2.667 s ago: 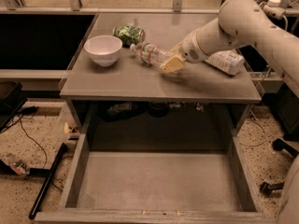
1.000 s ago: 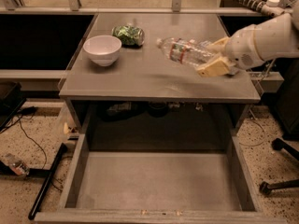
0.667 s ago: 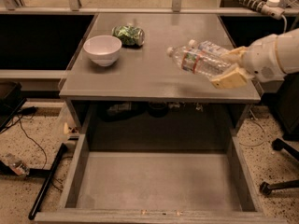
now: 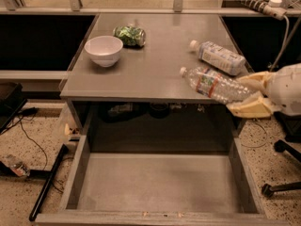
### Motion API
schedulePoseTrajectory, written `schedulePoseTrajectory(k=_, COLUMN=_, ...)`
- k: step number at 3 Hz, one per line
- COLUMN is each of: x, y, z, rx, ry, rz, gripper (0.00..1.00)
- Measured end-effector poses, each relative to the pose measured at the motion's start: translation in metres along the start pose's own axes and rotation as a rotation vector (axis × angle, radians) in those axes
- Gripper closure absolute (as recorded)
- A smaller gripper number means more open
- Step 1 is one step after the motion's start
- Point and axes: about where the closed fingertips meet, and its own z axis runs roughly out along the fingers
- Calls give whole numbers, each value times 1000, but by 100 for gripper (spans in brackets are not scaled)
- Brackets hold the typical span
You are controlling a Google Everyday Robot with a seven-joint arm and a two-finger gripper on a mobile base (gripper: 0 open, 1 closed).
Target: Place water bottle into top drawer
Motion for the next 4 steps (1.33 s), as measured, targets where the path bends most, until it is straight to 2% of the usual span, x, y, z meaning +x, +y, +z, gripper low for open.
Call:
schedulePoseTrajectory(k=1, x=11, y=38, z=9, rx=-57, ry=6, rz=-2, gripper=100)
schedulePoseTrajectory(k=2, x=11, y=38, z=9, rx=-57, ry=6, rz=-2, gripper=100)
schedulePoseTrajectory(k=3, x=12, y=65, z=30, rx=-113, ry=17, rz=-13, gripper=100)
schedulePoseTrajectory(k=4, x=26, y=106, z=66, rx=-177, ry=25, rz=17, gripper=100)
